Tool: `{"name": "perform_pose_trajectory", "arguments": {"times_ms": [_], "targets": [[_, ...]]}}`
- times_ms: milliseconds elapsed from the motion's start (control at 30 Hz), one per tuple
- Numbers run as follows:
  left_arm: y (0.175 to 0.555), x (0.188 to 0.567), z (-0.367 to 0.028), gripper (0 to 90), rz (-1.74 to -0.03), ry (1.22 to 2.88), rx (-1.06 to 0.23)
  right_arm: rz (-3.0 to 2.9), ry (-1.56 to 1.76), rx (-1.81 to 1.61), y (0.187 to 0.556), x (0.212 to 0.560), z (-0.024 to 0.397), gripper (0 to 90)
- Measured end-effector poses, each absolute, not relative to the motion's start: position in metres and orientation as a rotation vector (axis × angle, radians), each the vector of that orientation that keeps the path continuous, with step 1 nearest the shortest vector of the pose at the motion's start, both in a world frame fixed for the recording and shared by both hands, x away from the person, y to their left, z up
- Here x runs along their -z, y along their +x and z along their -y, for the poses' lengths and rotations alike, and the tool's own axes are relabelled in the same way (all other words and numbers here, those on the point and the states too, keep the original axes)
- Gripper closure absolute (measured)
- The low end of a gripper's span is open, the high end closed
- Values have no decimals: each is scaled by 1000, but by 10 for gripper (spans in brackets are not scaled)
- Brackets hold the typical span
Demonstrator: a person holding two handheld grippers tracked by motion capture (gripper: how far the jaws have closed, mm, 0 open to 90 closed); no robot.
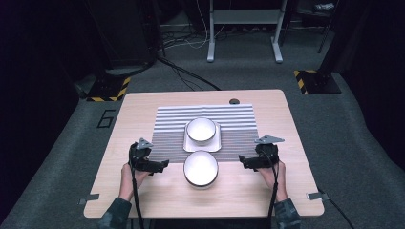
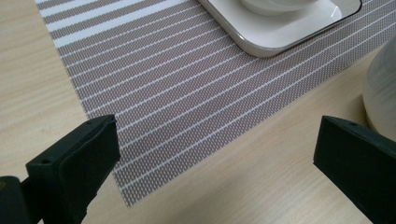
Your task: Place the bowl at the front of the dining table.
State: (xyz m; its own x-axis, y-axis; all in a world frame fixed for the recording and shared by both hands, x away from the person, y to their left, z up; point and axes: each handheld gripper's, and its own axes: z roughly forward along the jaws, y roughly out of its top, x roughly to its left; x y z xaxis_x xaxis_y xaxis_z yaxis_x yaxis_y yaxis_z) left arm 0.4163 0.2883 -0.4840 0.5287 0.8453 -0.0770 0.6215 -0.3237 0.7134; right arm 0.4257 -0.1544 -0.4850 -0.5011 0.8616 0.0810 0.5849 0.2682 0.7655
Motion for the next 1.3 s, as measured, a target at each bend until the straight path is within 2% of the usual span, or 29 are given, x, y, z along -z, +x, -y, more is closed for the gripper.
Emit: {"name": "perform_pose_trajectory", "arguments": {"times_ms": [333,1033,1300], "targets": [[400,496,-299,1,-1173,2028,-430,-2155,1352,-1081,412,499,173,3],[372,517,-334,1,-1322,1971,-523,-2126,1377,-940,387,526,220,3],[369,528,-339,0,-1360,2006,-544,-2110,1416,-891,380,529,238,2]]}}
